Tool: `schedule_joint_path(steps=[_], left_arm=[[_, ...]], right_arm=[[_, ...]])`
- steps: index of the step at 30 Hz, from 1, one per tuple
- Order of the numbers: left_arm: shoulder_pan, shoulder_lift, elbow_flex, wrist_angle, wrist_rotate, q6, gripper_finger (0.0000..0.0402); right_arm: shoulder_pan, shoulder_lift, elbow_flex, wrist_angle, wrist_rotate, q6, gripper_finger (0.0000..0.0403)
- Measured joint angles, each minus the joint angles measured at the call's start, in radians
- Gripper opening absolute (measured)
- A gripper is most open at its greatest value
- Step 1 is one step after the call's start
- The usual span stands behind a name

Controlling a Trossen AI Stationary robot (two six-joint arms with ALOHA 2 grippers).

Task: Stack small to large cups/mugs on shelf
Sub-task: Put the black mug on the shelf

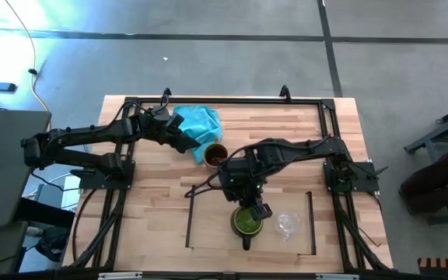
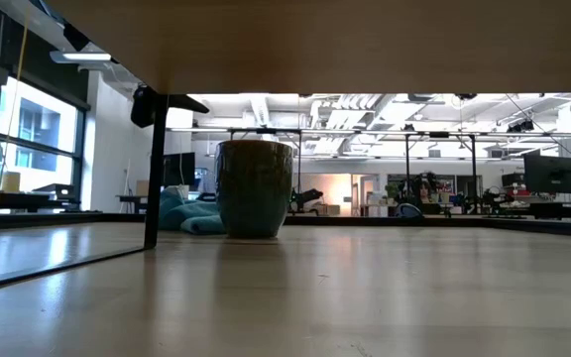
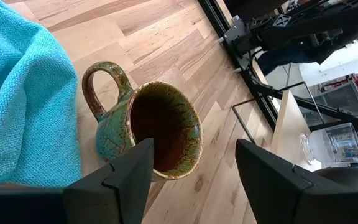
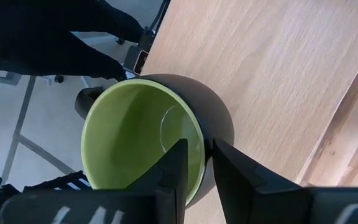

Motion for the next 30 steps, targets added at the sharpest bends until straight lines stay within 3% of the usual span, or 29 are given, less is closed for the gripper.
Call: schedule_joint_path(steps=[30], left_arm=[[0.000, 0.000, 0.000, 0.000, 0.000, 0.008, 0.0215]], right_arm=[[-0.023, -0.001, 0.000, -0.006, 0.004, -0.005, 0.0065]])
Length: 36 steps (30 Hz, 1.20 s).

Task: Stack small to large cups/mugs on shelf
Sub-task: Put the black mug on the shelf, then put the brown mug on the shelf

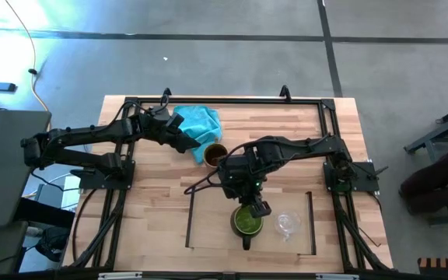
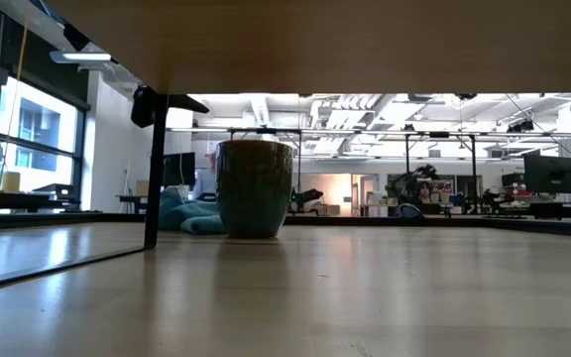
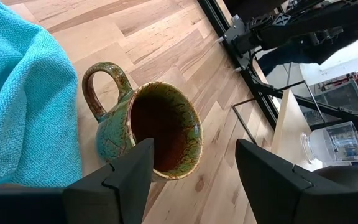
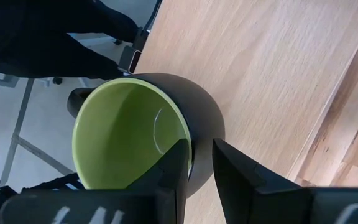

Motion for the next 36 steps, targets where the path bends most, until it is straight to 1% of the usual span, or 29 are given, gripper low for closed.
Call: schedule_joint_path(steps=[15, 25, 30, 33, 36], left_arm=[[0.000, 0.000, 0.000, 0.000, 0.000, 0.000, 0.0215], [0.000, 0.000, 0.000, 0.000, 0.000, 0.000, 0.0215], [0.000, 0.000, 0.000, 0.000, 0.000, -0.001, 0.0215], [0.000, 0.000, 0.000, 0.001, 0.000, 0.000, 0.0215], [0.000, 0.000, 0.000, 0.001, 0.000, 0.000, 0.0215]], right_arm=[[0.000, 0.000, 0.000, 0.002, -0.025, 0.019, 0.0065], [0.000, -0.023, 0.002, 0.006, -0.031, 0.053, 0.0065], [0.000, -0.051, 0.001, -0.001, -0.063, 0.060, 0.0065], [-0.006, -0.097, 0.001, 0.000, -0.041, 0.062, 0.0065], [-0.022, -0.152, 0.001, 0.000, 0.017, 0.080, 0.0065]])
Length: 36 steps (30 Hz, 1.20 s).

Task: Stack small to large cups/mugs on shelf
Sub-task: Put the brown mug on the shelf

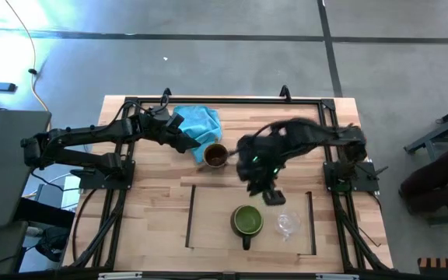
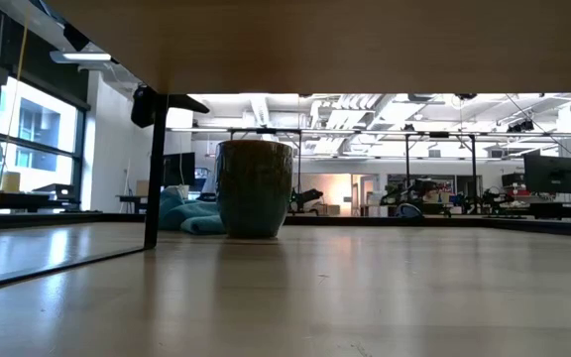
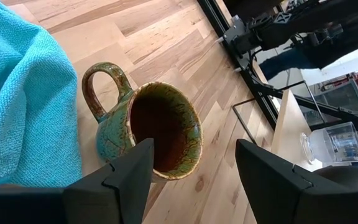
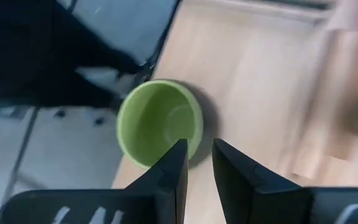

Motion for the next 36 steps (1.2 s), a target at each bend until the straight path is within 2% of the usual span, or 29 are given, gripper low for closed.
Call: schedule_joint_path(steps=[5, 15, 24, 29, 36], left_arm=[[0.000, 0.000, 0.000, 0.000, 0.000, 0.000, 0.0215], [0.000, 0.000, 0.000, 0.007, 0.001, 0.000, 0.0215], [0.000, 0.000, 0.000, 0.008, 0.002, 0.000, 0.0215], [0.000, 0.000, 0.000, 0.008, -0.005, 0.000, 0.0215], [0.000, 0.000, 0.000, 0.008, -0.006, 0.000, 0.0215]], right_arm=[[-0.027, -0.103, 0.000, 0.008, 0.104, -0.004, 0.0065], [-0.037, -0.298, 0.000, 0.104, 0.321, -0.109, 0.0064], [-0.037, -0.456, 0.000, 0.212, 0.352, -0.135, 0.0064], [-0.037, -0.538, -0.001, 0.288, 0.352, -0.201, 0.0064], [-0.037, -0.610, -0.003, 0.307, 0.354, -0.247, 0.0064]])
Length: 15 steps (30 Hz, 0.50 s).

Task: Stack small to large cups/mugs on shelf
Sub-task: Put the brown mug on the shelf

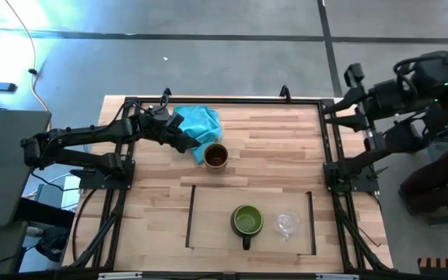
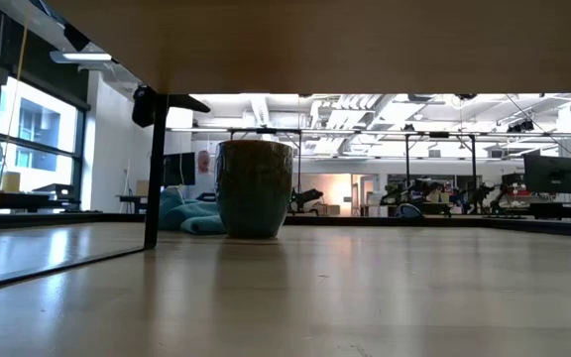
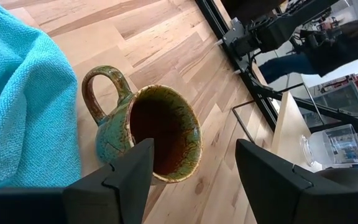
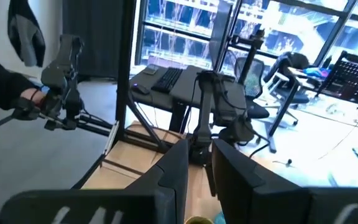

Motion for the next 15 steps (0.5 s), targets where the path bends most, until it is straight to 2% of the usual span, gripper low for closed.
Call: schedule_joint_path(steps=[8, 11, 15], left_arm=[[0.000, 0.000, 0.000, 0.000, -0.001, 0.000, 0.0215], [0.000, 0.000, 0.000, 0.000, -0.001, 0.000, 0.0215], [0.000, 0.000, 0.000, 0.000, -0.001, 0.000, 0.0215]], right_arm=[[0.000, -0.008, -0.029, -0.051, 0.081, 0.000, 0.0064], [0.000, -0.038, -0.126, -0.017, 0.081, 0.003, 0.0064], [0.000, -0.136, -0.349, 0.115, 0.114, 0.002, 0.0064]])
